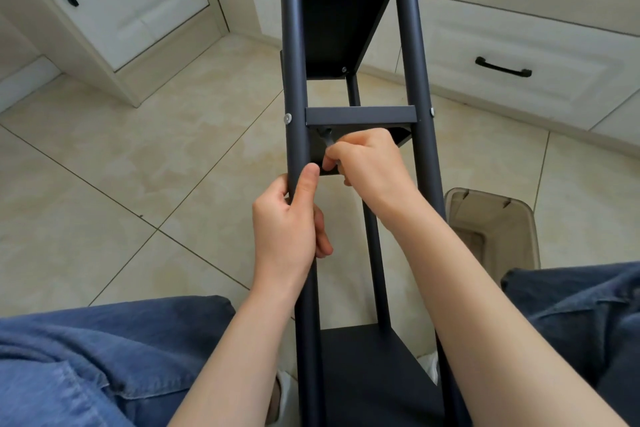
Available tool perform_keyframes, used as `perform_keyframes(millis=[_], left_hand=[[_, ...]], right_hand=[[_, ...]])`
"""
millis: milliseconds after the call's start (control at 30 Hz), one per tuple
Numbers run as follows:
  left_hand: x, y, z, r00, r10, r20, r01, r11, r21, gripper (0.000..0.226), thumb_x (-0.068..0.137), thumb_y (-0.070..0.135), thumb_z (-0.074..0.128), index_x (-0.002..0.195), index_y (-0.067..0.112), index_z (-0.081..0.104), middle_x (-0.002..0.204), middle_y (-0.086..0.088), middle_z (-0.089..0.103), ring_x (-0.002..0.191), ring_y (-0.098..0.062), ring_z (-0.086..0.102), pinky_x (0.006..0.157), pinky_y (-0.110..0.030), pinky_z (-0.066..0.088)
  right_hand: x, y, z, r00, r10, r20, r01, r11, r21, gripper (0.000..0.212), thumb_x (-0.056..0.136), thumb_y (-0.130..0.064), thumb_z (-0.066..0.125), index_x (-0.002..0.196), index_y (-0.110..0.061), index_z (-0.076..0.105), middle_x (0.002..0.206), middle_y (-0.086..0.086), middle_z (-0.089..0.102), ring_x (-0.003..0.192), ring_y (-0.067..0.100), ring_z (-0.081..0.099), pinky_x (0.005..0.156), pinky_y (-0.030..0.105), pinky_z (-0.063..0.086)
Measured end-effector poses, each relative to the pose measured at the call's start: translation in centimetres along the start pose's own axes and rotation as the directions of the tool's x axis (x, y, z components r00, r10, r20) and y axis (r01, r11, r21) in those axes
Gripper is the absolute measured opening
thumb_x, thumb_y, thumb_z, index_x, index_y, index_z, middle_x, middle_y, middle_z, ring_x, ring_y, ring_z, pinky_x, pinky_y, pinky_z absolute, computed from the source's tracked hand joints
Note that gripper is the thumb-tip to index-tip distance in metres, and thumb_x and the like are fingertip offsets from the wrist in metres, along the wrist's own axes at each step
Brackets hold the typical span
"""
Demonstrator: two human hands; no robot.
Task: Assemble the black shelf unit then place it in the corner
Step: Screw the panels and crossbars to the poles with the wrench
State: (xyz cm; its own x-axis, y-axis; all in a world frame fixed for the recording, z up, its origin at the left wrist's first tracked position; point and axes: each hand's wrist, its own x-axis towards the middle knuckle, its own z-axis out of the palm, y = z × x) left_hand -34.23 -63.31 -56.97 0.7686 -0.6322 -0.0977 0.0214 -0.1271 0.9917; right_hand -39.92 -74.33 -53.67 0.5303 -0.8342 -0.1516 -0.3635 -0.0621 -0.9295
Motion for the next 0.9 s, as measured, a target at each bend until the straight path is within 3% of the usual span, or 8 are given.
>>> perform_keyframes(millis=[100, 200, 267, 333, 467, 633, 767, 900], left_hand=[[-0.1, -0.1, 0.0, 1.000, -0.014, 0.004, 0.014, 1.000, -0.015, 0.038, 0.105, 0.043, 0.050, 0.076, 0.021, 0.062, 0.046, -0.001, 0.049, 0.031, -0.021, 0.049, 0.034, -0.025, 0.037], [-0.2, 0.0, 0.0, 1.000, -0.023, 0.011, 0.023, 1.000, -0.022, 0.042, 0.105, 0.045, 0.047, 0.070, 0.029, 0.063, 0.046, -0.001, 0.049, 0.031, -0.021, 0.049, 0.034, -0.025, 0.037], [-0.3, -0.1, 0.1, 1.000, -0.028, 0.015, 0.028, 0.999, -0.017, 0.043, 0.106, 0.045, 0.045, 0.074, 0.022, 0.062, 0.046, 0.000, 0.049, 0.031, -0.021, 0.049, 0.034, -0.026, 0.037], [-0.3, -0.1, 0.1, 0.999, -0.034, 0.018, 0.034, 0.999, -0.006, 0.048, 0.106, 0.046, 0.042, 0.081, 0.009, 0.058, 0.045, 0.001, 0.049, 0.031, -0.020, 0.049, 0.034, -0.026, 0.037], [-0.2, -0.1, 0.0, 0.999, -0.044, 0.019, 0.044, 0.999, 0.000, 0.053, 0.106, 0.048, 0.040, 0.085, 0.001, 0.055, 0.045, 0.002, 0.049, 0.031, -0.020, 0.049, 0.034, -0.026, 0.037], [-0.5, 0.1, 0.1, 0.999, -0.048, 0.017, 0.048, 0.999, 0.008, 0.049, 0.106, 0.047, 0.040, 0.084, 0.006, 0.056, 0.045, 0.002, 0.050, 0.032, -0.019, 0.049, 0.034, -0.026, 0.039], [-0.6, 0.2, 0.1, 0.999, -0.044, 0.021, 0.044, 0.999, 0.003, 0.051, 0.107, 0.046, 0.040, 0.084, 0.003, 0.054, 0.045, 0.002, 0.049, 0.031, -0.020, 0.048, 0.034, -0.025, 0.037], [-0.7, 0.3, 0.1, 0.999, -0.031, 0.042, 0.031, 0.999, 0.017, 0.048, 0.106, 0.047, 0.039, 0.082, 0.010, 0.057, 0.046, 0.002, 0.050, 0.032, -0.020, 0.050, 0.035, -0.024, 0.039]], right_hand=[[0.0, 0.1, 0.1, 1.000, 0.001, 0.014, -0.001, 1.000, 0.018, 0.025, 0.083, -0.013, 0.060, 0.060, -0.013, 0.069, 0.057, -0.005, 0.057, 0.070, 0.016, 0.054, 0.065, 0.035, 0.046], [0.2, 0.2, 0.3, 1.000, -0.023, 0.006, 0.023, 0.999, -0.028, 0.020, 0.083, -0.014, 0.061, 0.072, -0.001, 0.072, 0.069, 0.015, 0.064, 0.071, 0.021, 0.055, 0.071, 0.046, 0.052], [0.3, 0.4, 0.4, 0.998, -0.068, -0.015, 0.066, 0.992, -0.103, 0.022, 0.084, -0.015, 0.060, 0.077, 0.003, 0.071, 0.080, 0.023, 0.068, 0.072, 0.028, 0.059, 0.074, 0.045, 0.054], [0.4, 0.6, 0.4, 0.990, -0.134, -0.040, 0.122, 0.968, -0.221, 0.025, 0.088, -0.017, 0.057, 0.079, 0.002, 0.072, 0.077, 0.021, 0.068, 0.076, 0.032, 0.063, 0.072, 0.042, 0.054], [0.4, 1.0, 0.5, 0.979, -0.197, -0.047, 0.169, 0.924, -0.342, 0.027, 0.091, -0.018, 0.055, 0.074, -0.005, 0.072, 0.069, 0.012, 0.067, 0.072, 0.029, 0.063, 0.070, 0.041, 0.056], [0.3, 1.2, 0.9, 0.971, -0.236, -0.046, 0.208, 0.922, -0.327, 0.029, 0.094, -0.019, 0.054, 0.072, -0.007, 0.070, 0.065, 0.007, 0.064, 0.066, 0.022, 0.061, 0.061, 0.032, 0.049], [0.5, 1.2, 1.1, 0.969, -0.243, -0.042, 0.218, 0.923, -0.319, 0.029, 0.095, -0.020, 0.055, 0.076, -0.007, 0.071, 0.070, 0.008, 0.067, 0.070, 0.022, 0.064, 0.066, 0.036, 0.055], [0.4, 1.5, 1.2, 0.964, -0.260, -0.062, 0.230, 0.925, -0.304, 0.032, 0.094, -0.019, 0.057, 0.066, -0.007, 0.067, 0.061, 0.006, 0.063, 0.060, 0.020, 0.060, 0.058, 0.032, 0.051]])
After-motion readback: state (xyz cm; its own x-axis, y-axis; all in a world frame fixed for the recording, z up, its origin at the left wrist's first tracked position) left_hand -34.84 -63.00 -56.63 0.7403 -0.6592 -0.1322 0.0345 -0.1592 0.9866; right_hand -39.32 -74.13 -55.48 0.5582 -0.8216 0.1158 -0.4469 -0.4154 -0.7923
